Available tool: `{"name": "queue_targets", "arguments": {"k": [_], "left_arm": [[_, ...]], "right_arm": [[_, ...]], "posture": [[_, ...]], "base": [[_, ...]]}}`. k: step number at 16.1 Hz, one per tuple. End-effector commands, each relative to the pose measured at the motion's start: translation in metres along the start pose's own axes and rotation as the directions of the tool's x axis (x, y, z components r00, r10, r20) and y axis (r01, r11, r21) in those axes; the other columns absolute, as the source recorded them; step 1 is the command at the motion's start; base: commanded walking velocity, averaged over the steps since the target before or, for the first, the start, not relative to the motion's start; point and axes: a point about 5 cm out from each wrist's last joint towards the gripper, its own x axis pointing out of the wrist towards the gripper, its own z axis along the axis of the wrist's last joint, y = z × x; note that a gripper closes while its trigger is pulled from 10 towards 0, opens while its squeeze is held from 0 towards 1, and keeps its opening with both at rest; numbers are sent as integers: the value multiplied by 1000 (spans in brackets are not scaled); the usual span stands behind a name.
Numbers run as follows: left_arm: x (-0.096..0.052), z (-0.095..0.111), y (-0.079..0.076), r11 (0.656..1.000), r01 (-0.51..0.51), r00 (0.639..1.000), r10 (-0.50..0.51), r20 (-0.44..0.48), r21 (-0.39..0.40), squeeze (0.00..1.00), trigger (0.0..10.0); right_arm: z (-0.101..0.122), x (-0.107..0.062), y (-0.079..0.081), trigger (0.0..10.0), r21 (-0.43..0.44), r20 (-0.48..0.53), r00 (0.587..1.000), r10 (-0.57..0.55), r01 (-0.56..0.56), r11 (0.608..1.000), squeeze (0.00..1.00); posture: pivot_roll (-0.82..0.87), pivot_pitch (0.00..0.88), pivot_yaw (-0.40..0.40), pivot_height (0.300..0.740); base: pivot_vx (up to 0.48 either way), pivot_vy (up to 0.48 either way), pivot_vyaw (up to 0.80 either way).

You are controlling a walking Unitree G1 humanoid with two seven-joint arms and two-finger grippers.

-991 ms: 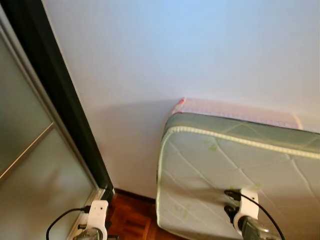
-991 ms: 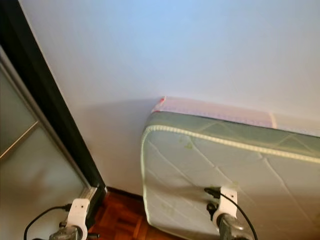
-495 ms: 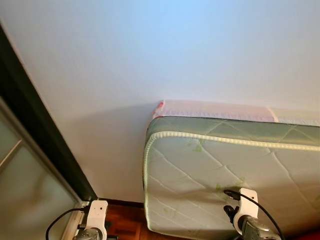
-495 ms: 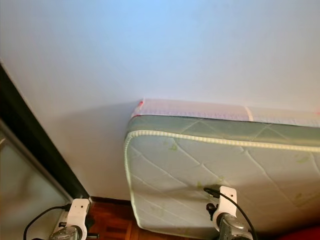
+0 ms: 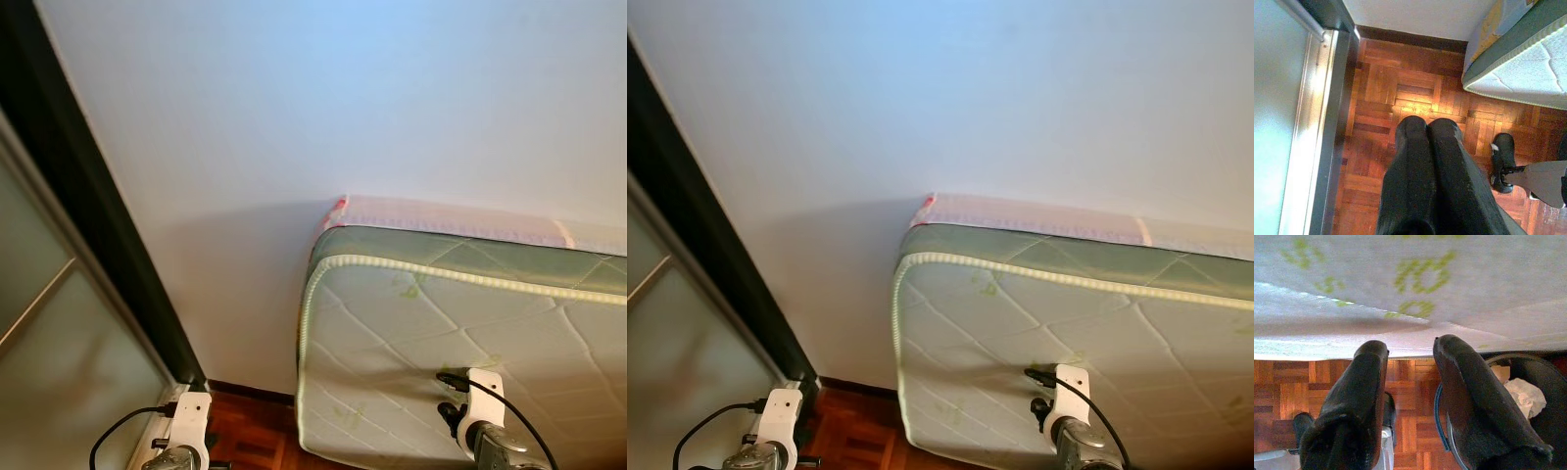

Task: Clean up the room

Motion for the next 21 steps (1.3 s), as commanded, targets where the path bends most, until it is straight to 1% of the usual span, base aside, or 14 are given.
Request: {"name": "queue_targets", "arguments": {"k": [1, 9, 10, 16, 21], "left_arm": [[-1, -7, -1, 1000, 6, 999, -5, -34, 22, 0, 10000], [-1, -7, -1, 999, 6, 999, -5, -36, 36, 0, 10000], [-1, -7, -1, 999, 7, 999, -5, -35, 39, 0, 10000], [-1, -7, -1, 999, 9, 999, -8, -35, 43, 0, 10000], [-1, -6, 0, 999, 8, 999, -7, -34, 43, 0, 10000]], "right_arm": [[4, 0, -3, 10000, -13, 11, 1000, -15, 15, 1000, 0], [4, 0, -3, 10000, -12, 13, 1000, -18, 18, 1000, 0], [4, 0, -4, 10000, -28, 12, 1000, -21, 21, 999, 0], [4, 0, -4, 10000, -24, 14, 1000, -22, 22, 999, 0], [5, 0, -3, 10000, -17, 17, 1000, -23, 23, 1000, 0]], "posture": [[112, 0, -58, 740], [110, 0, -57, 740], [108, 0, -56, 740], [109, 0, -57, 740], [110, 0, -57, 740]], "base": [[0, 0, 0], [0, 0, 0], [0, 0, 0], [0, 0, 0], [-266, 0, 0]]}}
